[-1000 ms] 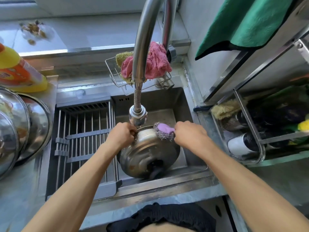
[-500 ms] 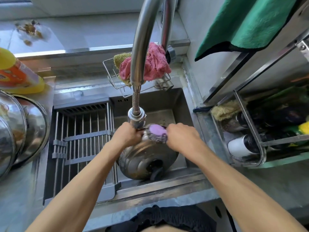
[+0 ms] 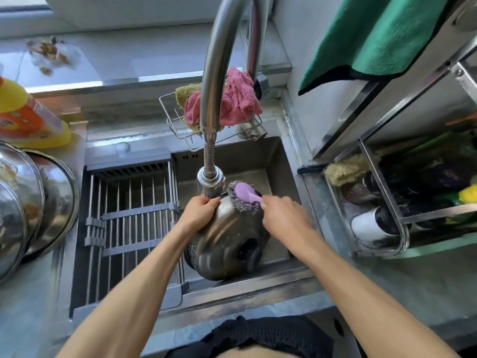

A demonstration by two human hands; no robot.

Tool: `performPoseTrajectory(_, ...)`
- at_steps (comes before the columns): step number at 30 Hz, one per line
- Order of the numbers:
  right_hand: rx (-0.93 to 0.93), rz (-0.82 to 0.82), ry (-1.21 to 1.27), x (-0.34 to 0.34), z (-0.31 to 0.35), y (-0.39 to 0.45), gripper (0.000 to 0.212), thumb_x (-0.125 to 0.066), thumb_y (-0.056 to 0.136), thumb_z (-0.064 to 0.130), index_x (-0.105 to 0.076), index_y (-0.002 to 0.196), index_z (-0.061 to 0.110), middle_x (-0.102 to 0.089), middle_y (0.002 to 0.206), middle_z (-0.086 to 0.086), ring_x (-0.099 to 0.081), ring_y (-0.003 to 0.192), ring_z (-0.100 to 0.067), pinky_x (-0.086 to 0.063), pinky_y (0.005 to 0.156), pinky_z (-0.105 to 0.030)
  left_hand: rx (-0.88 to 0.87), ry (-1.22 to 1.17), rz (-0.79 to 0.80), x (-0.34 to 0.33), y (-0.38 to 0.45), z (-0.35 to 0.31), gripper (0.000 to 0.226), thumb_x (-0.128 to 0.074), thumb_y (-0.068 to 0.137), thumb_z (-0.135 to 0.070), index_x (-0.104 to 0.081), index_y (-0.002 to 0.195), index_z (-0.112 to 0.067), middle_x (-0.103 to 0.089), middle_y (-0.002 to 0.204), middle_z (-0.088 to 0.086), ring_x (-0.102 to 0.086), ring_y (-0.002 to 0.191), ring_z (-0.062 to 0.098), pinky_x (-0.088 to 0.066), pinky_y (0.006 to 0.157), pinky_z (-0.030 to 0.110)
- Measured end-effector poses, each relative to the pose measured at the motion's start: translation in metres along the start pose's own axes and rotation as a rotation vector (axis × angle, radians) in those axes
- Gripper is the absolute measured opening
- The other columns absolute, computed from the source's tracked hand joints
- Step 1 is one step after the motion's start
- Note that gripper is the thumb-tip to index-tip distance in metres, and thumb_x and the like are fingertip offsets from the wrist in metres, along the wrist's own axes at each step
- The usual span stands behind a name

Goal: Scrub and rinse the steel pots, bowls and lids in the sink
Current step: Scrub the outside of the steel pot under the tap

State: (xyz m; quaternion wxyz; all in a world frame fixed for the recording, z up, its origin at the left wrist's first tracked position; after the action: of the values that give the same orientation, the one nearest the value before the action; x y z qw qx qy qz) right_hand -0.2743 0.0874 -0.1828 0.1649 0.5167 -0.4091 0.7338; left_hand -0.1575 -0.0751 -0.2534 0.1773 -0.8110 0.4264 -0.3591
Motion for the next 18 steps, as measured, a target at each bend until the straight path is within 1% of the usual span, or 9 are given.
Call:
performPoseTrajectory(2,-0.023,-0.092,0.058,0.001,-0.010,-0.009,0.025,-0.040,0.101,0.023,-0.057,0.120,0.020,-0.067,0.103,-0.014,-0.063,0.093,-0.038,-0.040,0.065,-0.035,0.082,-0.180,-0.102,-0.007,-0.007,-0.008,0.029,-0.059,0.101,-0.029,-0.066,0.079,-0.010,-0.067,0.082,0.004,-0.062,0.084,0.020,-0.045,0.074,0.031)
performPoseTrajectory(4,0.089,-0.193,0.104,0.004,-0.005,-0.024,0.024,-0.039,0.103,0.027,-0.054,0.121,0.023,-0.069,0.096,-0.012,-0.065,0.086,-0.037,-0.039,0.060,-0.035,0.177,-0.408,-0.154,-0.014,-0.010,-0.014,0.023,-0.061,0.098,-0.022,-0.063,0.076,-0.015,-0.067,0.078,0.004,-0.063,0.079,0.021,-0.049,0.070,0.030)
performPoseTrajectory(6,0.226,-0.239,0.134,0.008,0.000,-0.037,0.025,-0.038,0.103,0.030,-0.053,0.123,0.025,-0.069,0.089,-0.010,-0.066,0.081,-0.035,-0.047,0.059,-0.037,0.223,-0.594,-0.169,-0.019,-0.010,-0.016,0.012,-0.063,0.094,-0.019,-0.067,0.086,-0.011,-0.073,0.088,0.013,-0.068,0.085,0.028,-0.055,0.076,0.035)
performPoseTrajectory(7,0.232,-0.232,0.126,0.012,-0.004,-0.034,0.026,-0.037,0.103,0.031,-0.053,0.123,0.025,-0.068,0.089,-0.010,-0.066,0.081,-0.035,-0.049,0.061,-0.039,0.223,-0.641,-0.176,-0.020,-0.010,-0.016,0.013,-0.065,0.092,-0.019,-0.069,0.090,-0.007,-0.074,0.089,0.014,-0.069,0.086,0.029,-0.055,0.078,0.038)
performPoseTrajectory(11,0.005,-0.235,0.113,0.027,-0.028,-0.013,0.025,-0.035,0.103,0.027,-0.054,0.119,0.022,-0.066,0.100,-0.014,-0.062,0.091,-0.037,-0.037,0.064,-0.037,0.158,-0.589,-0.254,-0.018,-0.018,-0.015,0.018,-0.057,0.083,-0.021,-0.067,0.086,-0.006,-0.062,0.076,0.010,-0.055,0.075,0.021,-0.042,0.067,0.035)
performPoseTrajectory(12,0.040,-0.249,0.111,0.026,-0.020,-0.019,0.024,-0.036,0.103,0.026,-0.053,0.119,0.022,-0.066,0.099,-0.014,-0.063,0.090,-0.037,-0.036,0.063,-0.037,0.140,-0.595,-0.270,-0.017,-0.019,-0.015,0.016,-0.056,0.084,-0.021,-0.065,0.085,-0.008,-0.060,0.076,0.010,-0.054,0.074,0.021,-0.040,0.067,0.035)
performPoseTrajectory(15,0.295,-0.204,0.104,0.015,0.017,-0.048,0.021,-0.040,0.100,0.025,-0.051,0.118,0.023,-0.067,0.093,-0.014,-0.064,0.085,-0.039,-0.034,0.061,-0.036,0.163,-0.665,-0.283,-0.009,-0.020,-0.010,0.015,-0.059,0.091,-0.024,-0.063,0.087,-0.010,-0.060,0.079,0.012,-0.055,0.076,0.022,-0.039,0.067,0.034)
performPoseTrajectory(16,0.294,-0.195,0.113,0.015,0.016,-0.047,0.021,-0.040,0.100,0.024,-0.052,0.118,0.024,-0.067,0.094,-0.015,-0.064,0.086,-0.040,-0.035,0.062,-0.037,0.161,-0.672,-0.267,-0.007,-0.019,-0.005,0.023,-0.063,0.092,-0.032,-0.066,0.087,-0.009,-0.062,0.079,0.012,-0.056,0.076,0.022,-0.041,0.067,0.034)
performPoseTrajectory(18,0.135,-0.221,0.157,0.023,-0.006,-0.023,0.024,-0.040,0.100,0.023,-0.054,0.119,0.027,-0.067,0.097,-0.016,-0.064,0.089,-0.039,-0.040,0.065,-0.039,0.136,-0.611,-0.228,-0.002,-0.026,-0.002,0.051,-0.069,0.087,-0.061,-0.066,0.086,-0.010,-0.063,0.078,0.009,-0.056,0.072,0.020,-0.042,0.068,0.034)
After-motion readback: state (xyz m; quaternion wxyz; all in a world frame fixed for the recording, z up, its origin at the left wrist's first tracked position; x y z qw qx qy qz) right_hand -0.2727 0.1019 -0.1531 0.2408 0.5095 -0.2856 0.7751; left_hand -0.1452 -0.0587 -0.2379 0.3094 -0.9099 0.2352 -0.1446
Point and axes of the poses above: each hand's wrist, its own y-axis towards the middle knuckle, its own x-axis out of the back of the hand, z = x × y, the point moved 2 cm from there along y, towards the middle knuckle
